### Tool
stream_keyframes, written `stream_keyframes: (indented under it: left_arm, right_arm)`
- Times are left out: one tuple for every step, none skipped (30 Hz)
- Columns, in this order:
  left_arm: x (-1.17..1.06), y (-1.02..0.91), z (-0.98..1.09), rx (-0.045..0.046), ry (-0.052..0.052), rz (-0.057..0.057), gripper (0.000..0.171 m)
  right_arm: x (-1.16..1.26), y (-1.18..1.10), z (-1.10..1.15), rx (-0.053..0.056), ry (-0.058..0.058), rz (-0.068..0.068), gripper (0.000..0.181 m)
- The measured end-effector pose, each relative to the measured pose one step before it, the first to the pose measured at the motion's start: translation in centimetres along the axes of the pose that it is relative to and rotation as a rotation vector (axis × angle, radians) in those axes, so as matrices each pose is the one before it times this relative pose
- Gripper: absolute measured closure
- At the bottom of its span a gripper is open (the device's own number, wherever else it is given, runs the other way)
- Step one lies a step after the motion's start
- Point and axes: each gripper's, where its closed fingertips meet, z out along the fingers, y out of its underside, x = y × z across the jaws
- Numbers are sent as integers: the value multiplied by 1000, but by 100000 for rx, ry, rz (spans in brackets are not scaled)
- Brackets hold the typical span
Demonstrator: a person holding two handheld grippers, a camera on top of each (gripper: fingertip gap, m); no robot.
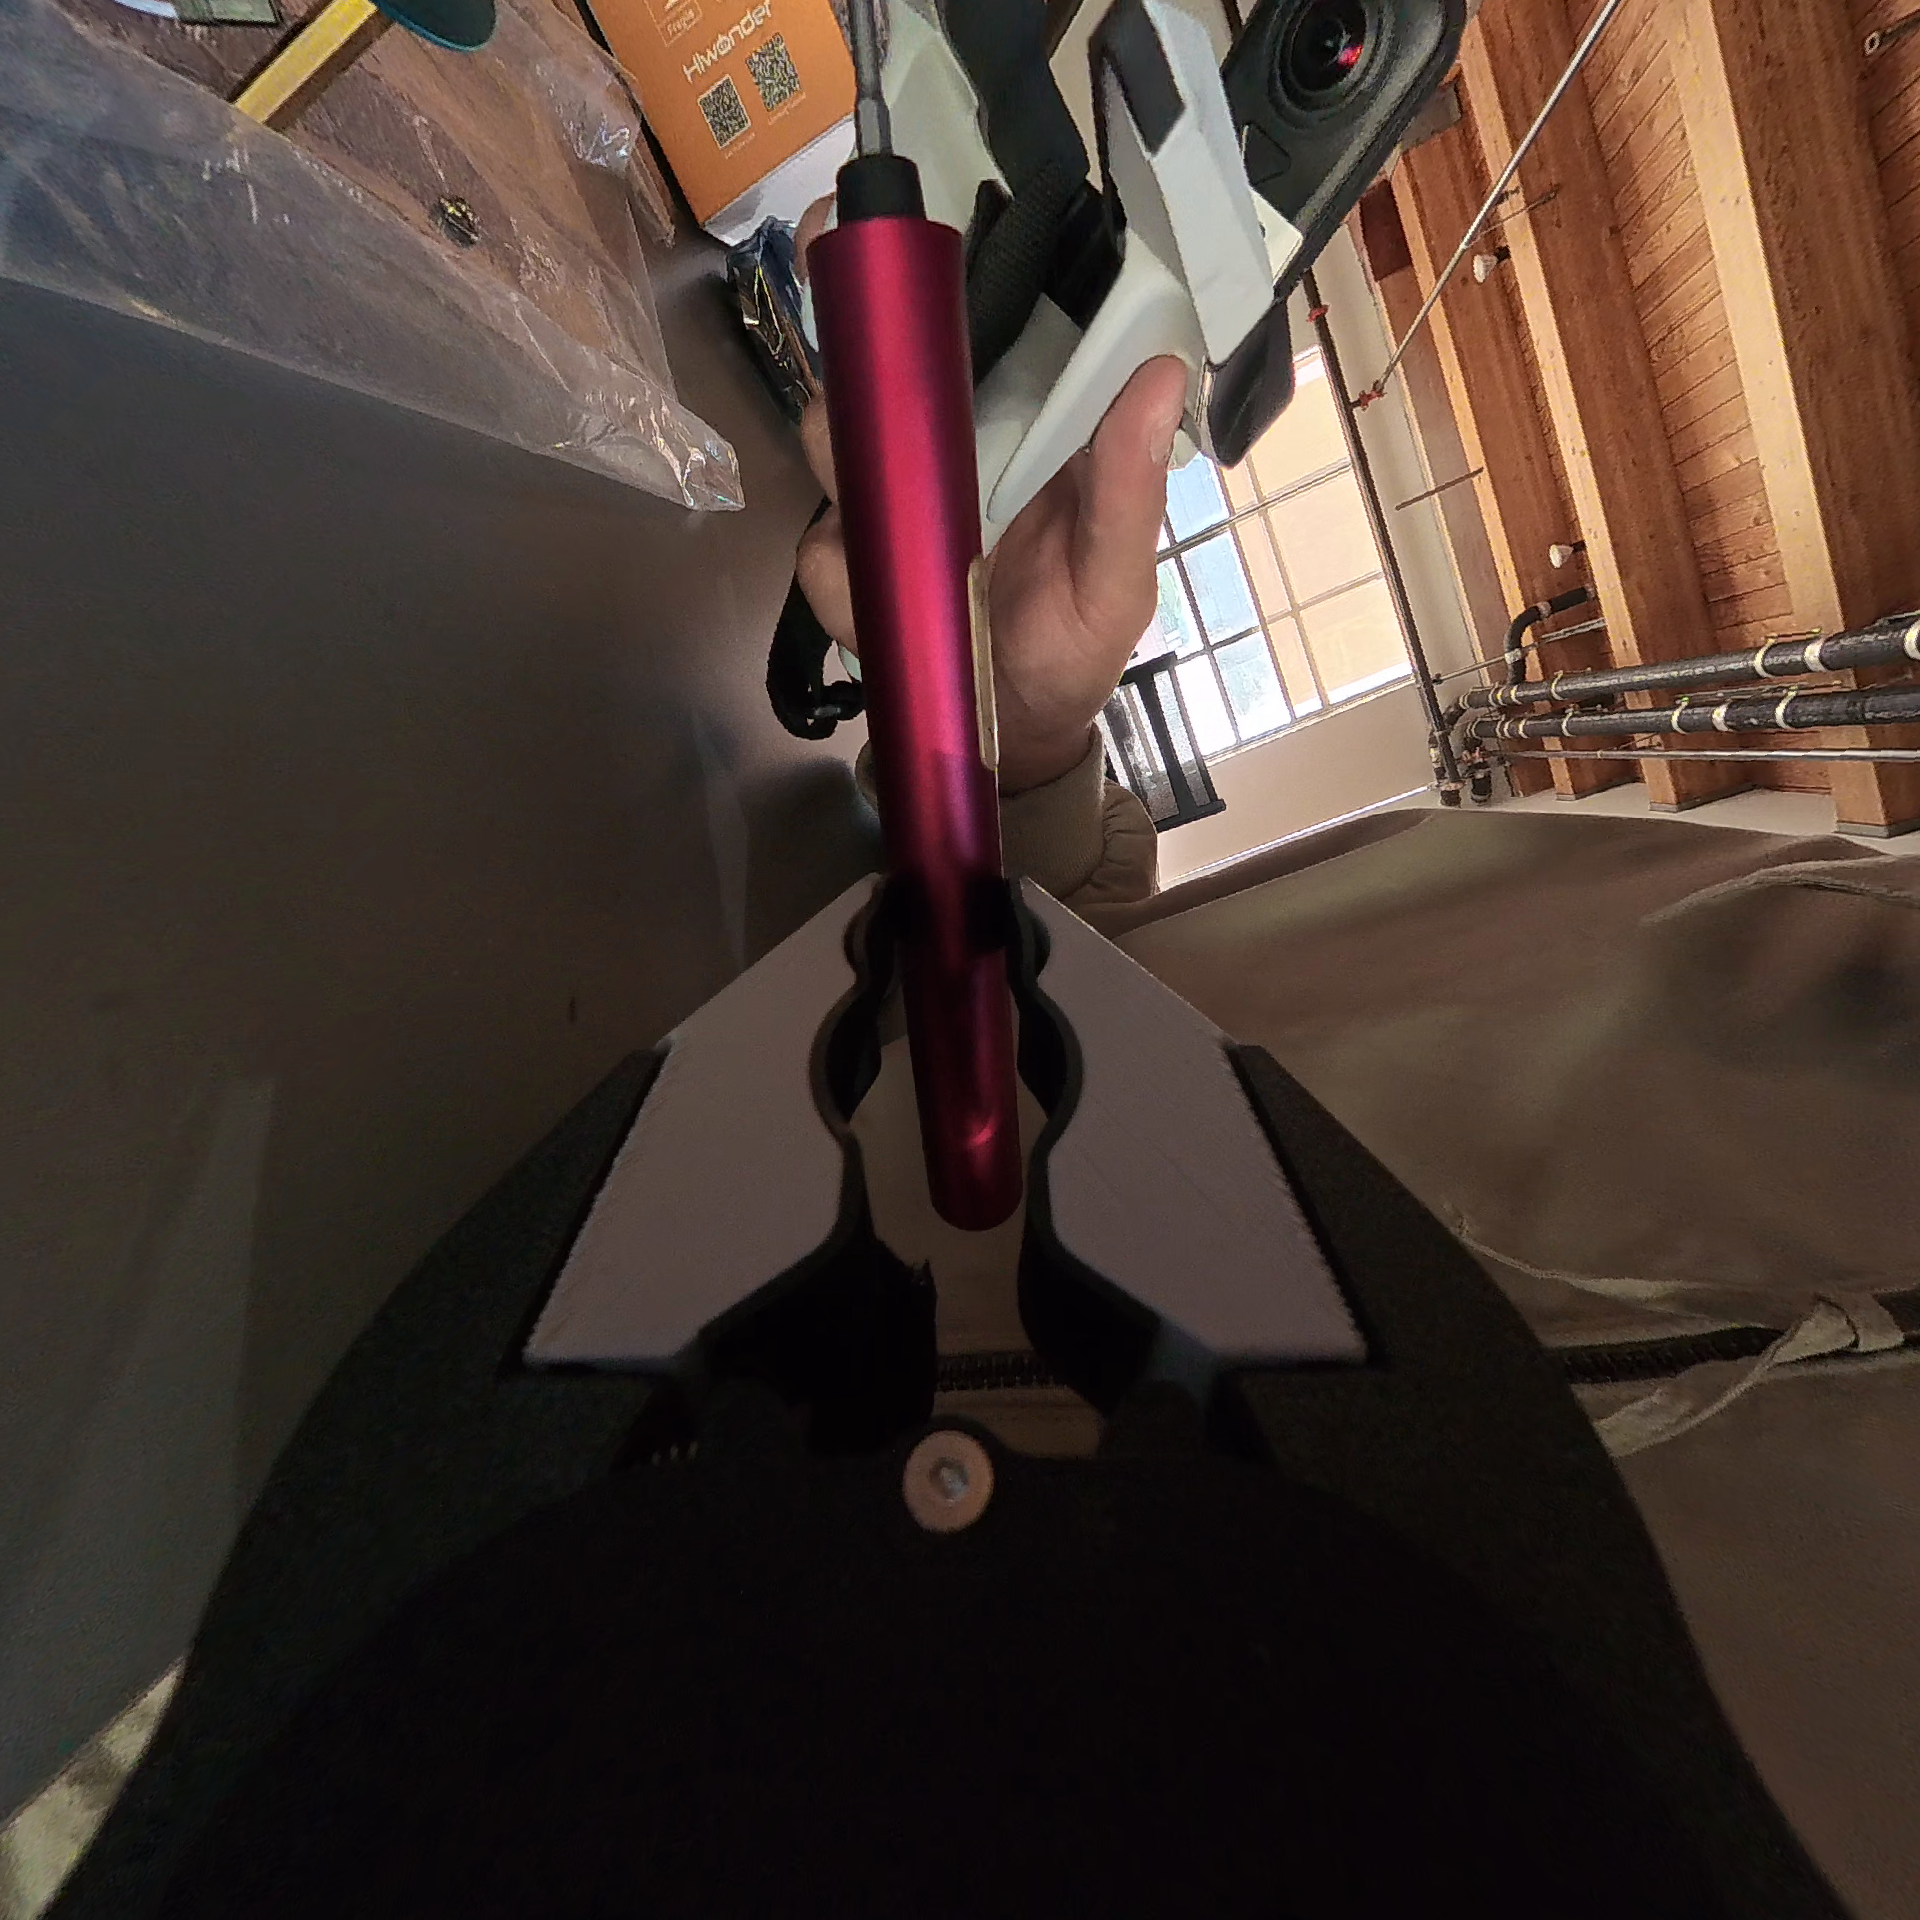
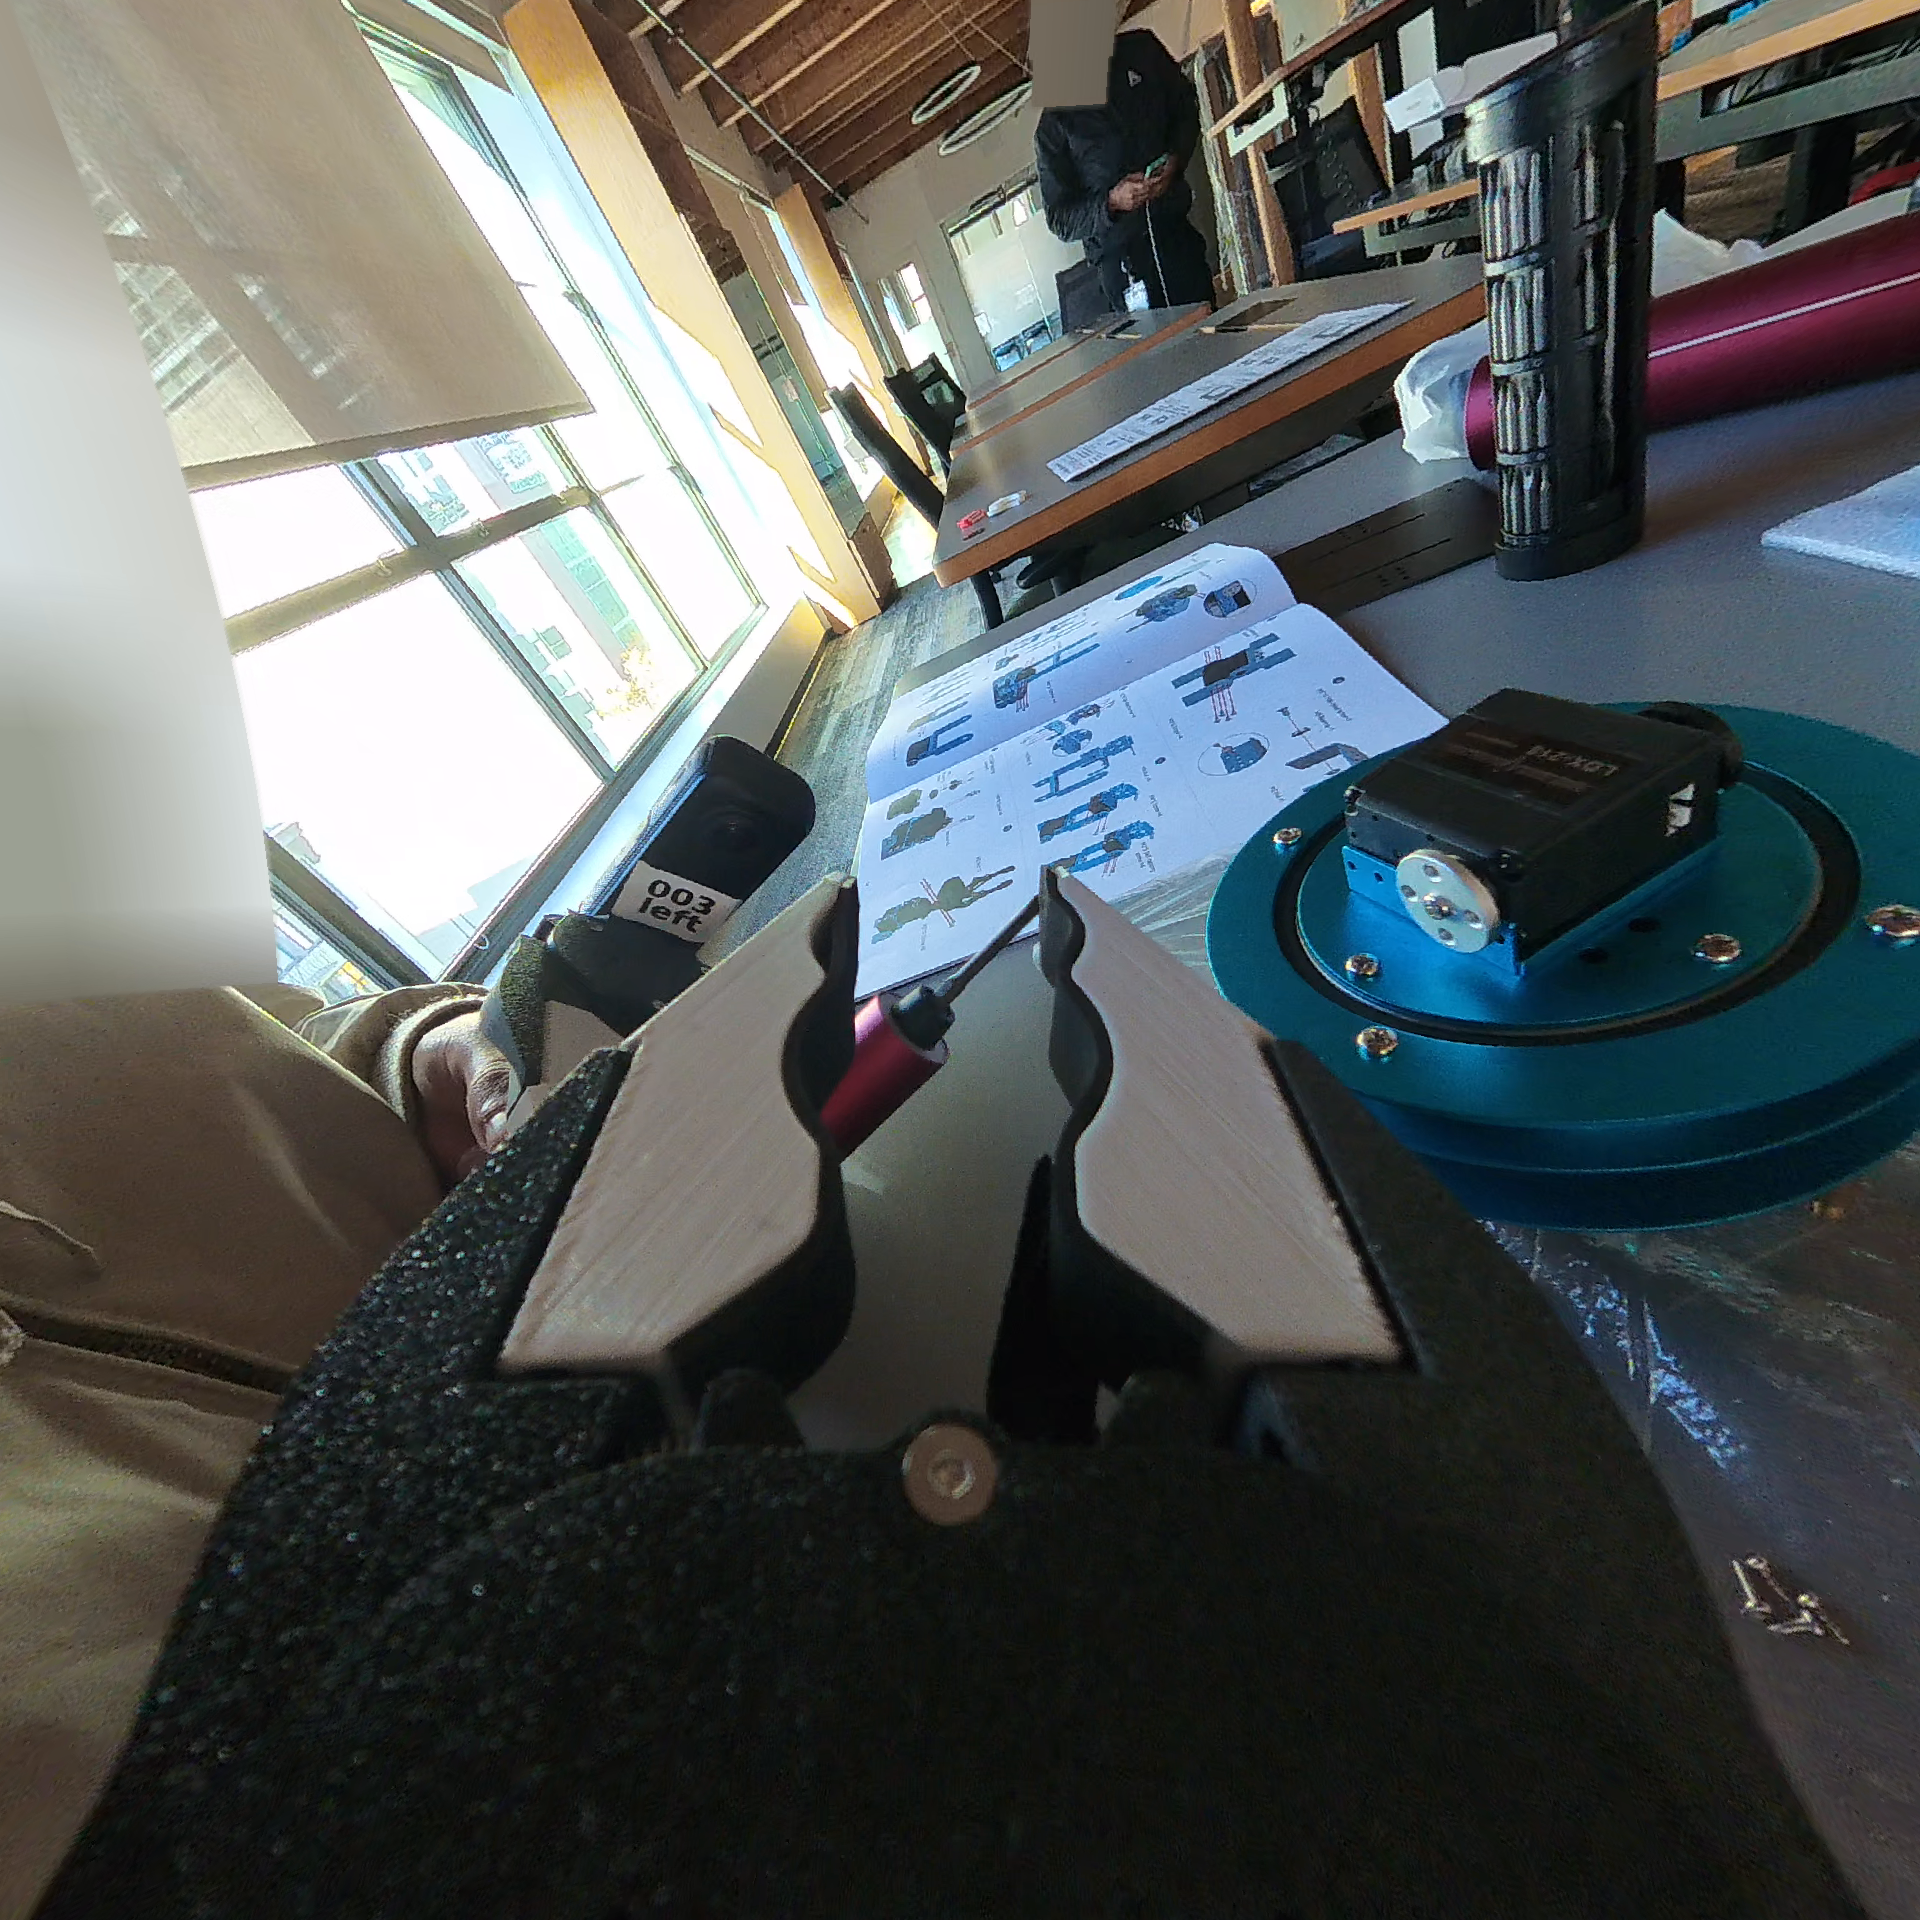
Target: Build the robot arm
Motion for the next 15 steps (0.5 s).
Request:
stream_keyframes:
  left_arm:
    - [6, 15, 8, -63, 18, -1, 153]
    - [-27, -7, 7, -4, -105, -16, 153]
    - [-47, -19, -10, 66, -235, -44, 152]
    - [-48, -43, -20, 133, -210, -85, 153]
    - [-47, -73, -27, 247, -150, -97, 153]
    - [-61, -77, -19, 330, -274, -87, 153]
    - [-67, -59, -3, 145, -294, -62, 153]
    - [-53, -39, 15, -27, -133, -93, 153]
    - [-59, -50, 31, 144, -194, -197, 153]
    - [-67, -62, 33, 197, -213, -304, 153]
    - [-56, -62, 40, 174, -22, -404, 153]
    - [-66, -107, 40, 389, -98, -525, 153]
    - [-86, -124, 52, 451, -186, -610, 153]
    - [-78, -104, 70, 276, -81, -642, 153]
    - [-87, -96, 89, 132, -171, -571, 153]
  right_arm:
    - [-4, 32, -20, -222, 87, -114, 148]
    - [139, -45, -114, 35, 1059, -433, 148]
    - [146, -193, -228, 1006, 1330, -925, 148]
    - [-19, -262, -256, 1466, 121, -396, 149]
    - [-60, -182, -236, 1181, -366, 498, 150]
    - [65, -14, -187, 546, 199, 892, 150]
    - [103, 140, -159, 43, 425, 829, 149]
    - [105, 204, -145, -135, 603, 949, 149]
    - [76, 250, -130, -288, 633, 1333, 150]
    - [36, 268, -129, -418, 644, 1647, 149]
    - [44, 315, -122, -782, 1154, 1709, 147]
    - [-55, 368, -136, -944, 1019, 1288, 146]
    - [-144, 313, -155, -423, 929, 742, 145]
    - [-111, 371, -156, -847, 1479, 270, 143]
    - [21, 540, -107, -2148, 2255, 134, 140]
